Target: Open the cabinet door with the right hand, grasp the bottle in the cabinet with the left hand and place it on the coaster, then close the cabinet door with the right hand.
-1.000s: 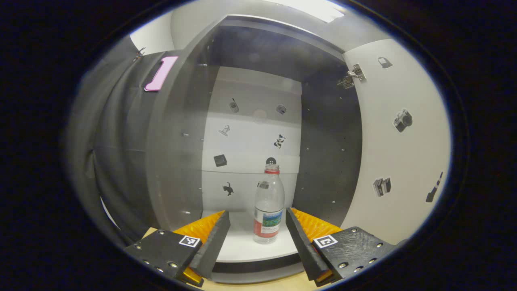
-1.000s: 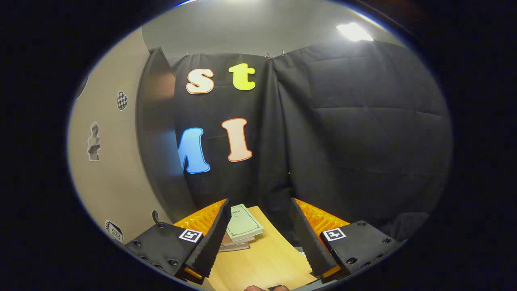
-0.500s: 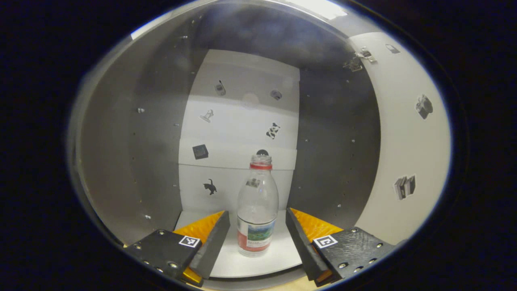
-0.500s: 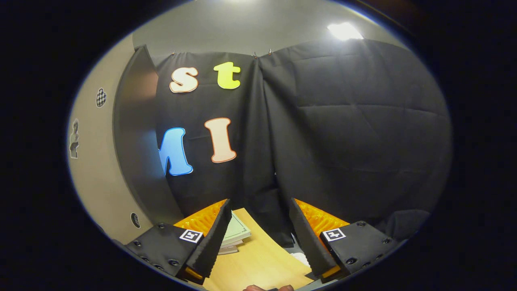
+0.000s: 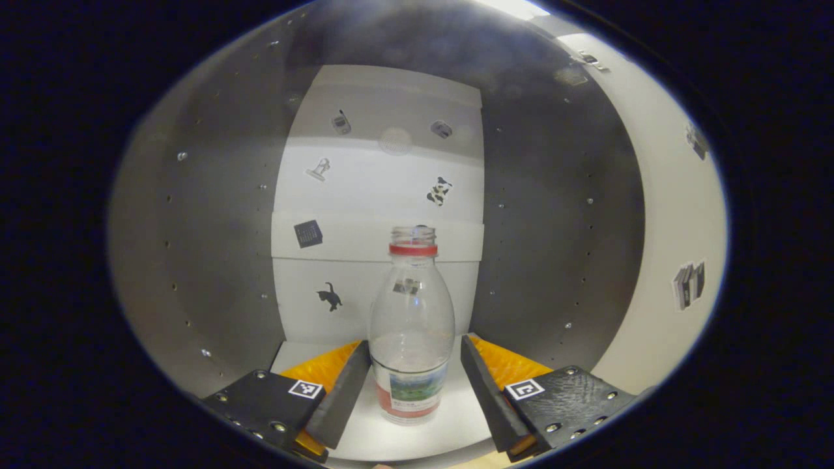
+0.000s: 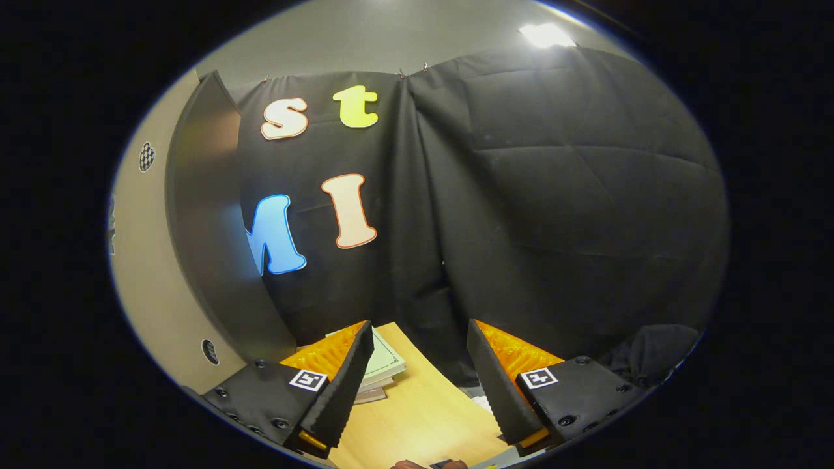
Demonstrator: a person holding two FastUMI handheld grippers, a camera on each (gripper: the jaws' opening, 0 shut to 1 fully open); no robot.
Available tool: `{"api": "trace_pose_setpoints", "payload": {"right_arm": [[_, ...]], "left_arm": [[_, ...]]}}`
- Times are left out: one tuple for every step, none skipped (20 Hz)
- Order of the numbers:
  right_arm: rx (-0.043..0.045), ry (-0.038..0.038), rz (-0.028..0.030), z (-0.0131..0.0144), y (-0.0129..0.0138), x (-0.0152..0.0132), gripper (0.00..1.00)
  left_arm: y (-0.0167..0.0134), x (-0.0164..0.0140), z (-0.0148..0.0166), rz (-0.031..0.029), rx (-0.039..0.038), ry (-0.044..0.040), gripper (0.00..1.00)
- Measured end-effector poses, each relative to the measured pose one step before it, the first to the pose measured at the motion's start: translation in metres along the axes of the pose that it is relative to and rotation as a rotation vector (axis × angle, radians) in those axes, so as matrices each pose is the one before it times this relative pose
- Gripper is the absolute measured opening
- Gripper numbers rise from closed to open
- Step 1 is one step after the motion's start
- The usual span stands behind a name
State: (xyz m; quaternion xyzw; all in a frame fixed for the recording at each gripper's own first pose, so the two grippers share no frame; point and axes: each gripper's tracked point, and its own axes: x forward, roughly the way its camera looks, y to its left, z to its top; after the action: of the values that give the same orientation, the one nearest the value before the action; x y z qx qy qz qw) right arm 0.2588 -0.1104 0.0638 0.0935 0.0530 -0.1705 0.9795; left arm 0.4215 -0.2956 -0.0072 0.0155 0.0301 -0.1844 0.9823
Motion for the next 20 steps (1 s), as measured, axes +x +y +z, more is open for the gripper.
{"api": "trace_pose_setpoints", "payload": {"right_arm": [[0.01208, 0.01083, 0.00821, -0.00328, 0.00221, 0.00105, 0.92], [0.00937, 0.00826, 0.00647, -0.00223, 0.00081, 0.00082, 0.92], [0.00528, 0.00708, 0.00147, -0.00259, -0.00074, 0.00084, 0.92], [0.00379, 0.00450, -0.00151, -0.00219, -0.00184, 0.00069, 0.92], [0.00436, 0.00381, 0.00035, -0.00188, -0.00050, 0.00057, 0.92], [0.00692, 0.00591, 0.00141, -0.00123, -0.00026, 0.00028, 0.92], [0.00939, 0.00872, 0.00331, -0.00217, 0.00014, 0.00066, 0.92], [0.01092, 0.00628, 0.00465, -0.00131, 0.00033, -0.00030, 0.92], [0.01011, 0.00542, 0.00572, -0.00103, 0.00009, 0.00100, 0.92], [0.00887, 0.00548, 0.00335, -0.00057, 0.00010, 0.00008, 0.92], [0.00622, 0.00286, 0.00348, -0.00068, -0.00016, 0.00125, 0.92], [0.00354, -0.00099, 0.00261, 0.00003, -0.00040, -0.00026, 0.92], [0.00201, -0.00258, 0.00079, 0.00017, -0.00075, 0.00009, 0.92], [0.00309, -0.00849, -0.00129, 0.00063, -0.00074, -0.00167, 0.92], [0.00367, -0.00897, 0.00121, 0.00110, -0.00131, -0.00171, 0.92], [0.00418, -0.00477, 0.00155, 0.00126, -0.00087, -0.00168, 0.92], [0.00510, -0.00349, -0.00019, -0.00040, -0.00093, -0.00090, 0.92], [0.00572, -0.00033, -0.00070, -0.00075, -0.00194, -0.00160, 0.92], [0.00515, 0.00046, -0.00107, -0.00085, -0.00151, -0.00053, 0.92], [0.00215, -0.00222, -0.00133, 0.00011, -0.00053, -0.00281, 0.92]], "left_arm": [[0.00023, 0.00372, 0.00026, 0.00370, -0.00577, -0.00236, 0.86], [0.00105, 0.00337, -0.00013, 0.00164, -0.01735, -0.00416, 0.86], [-0.00020, 0.00111, -0.00075, -0.00275, -0.02519, -0.00229, 0.84], [0.00001, 0.00116, -0.00023, -0.00288, -0.02303, -0.00021, 0.86], [0.00139, 0.00176, -0.00104, -0.00073, -0.01548, -0.00058, 0.86], [0.00093, -0.00008, -0.00116, -0.00245, -0.00361, 0.00169, 0.83], [0.00025, -0.00041, -0.00055, -0.00270, 0.00334, 0.00334, 0.86], [0.00143, 0.00062, 0.00009, 0.00373, 0.00714, 0.00239, 0.86], [0.00263, -0.00025, -0.00072, 0.00858, 0.00729, 0.00188, 0.83], [0.00110, -0.00081, -0.00018, 0.00327, 0.00052, 0.00133, 0.83], [0.00056, 0.00286, 0.00045, 0.00419, -0.00214, -0.00092, 0.81], [0.00087, 0.00013, 0.00000, -0.00112, -0.00642, -0.00073, 0.78], [-0.00101, -0.00369, -0.00068, -0.00631, -0.00453, -0.00009, 0.76], [-0.00049, -0.00215, 0.00052, -0.00154, 0.00257, 0.00531, 0.78], [-0.00112, -0.00235, -0.00168, -0.00585, 0.01248, 0.00491, 0.76], [-0.00220, -0.00346, 0.00064, -0.00073, 0.01872, 0.00077, 0.73], [-0.00339, -0.00396, -0.00005, -0.00602, 0.02091, -0.00226, 0.73], [-0.00312, -0.00458, 0.00057, -0.00296, 0.01306, -0.00383, 0.71], [-0.00343, -0.00576, 0.00201, -0.00690, 0.00524, -0.00854, 0.70], [-0.00398, -0.00696, 0.00385, -0.01014, -0.00376, -0.01358, 0.72]]}}
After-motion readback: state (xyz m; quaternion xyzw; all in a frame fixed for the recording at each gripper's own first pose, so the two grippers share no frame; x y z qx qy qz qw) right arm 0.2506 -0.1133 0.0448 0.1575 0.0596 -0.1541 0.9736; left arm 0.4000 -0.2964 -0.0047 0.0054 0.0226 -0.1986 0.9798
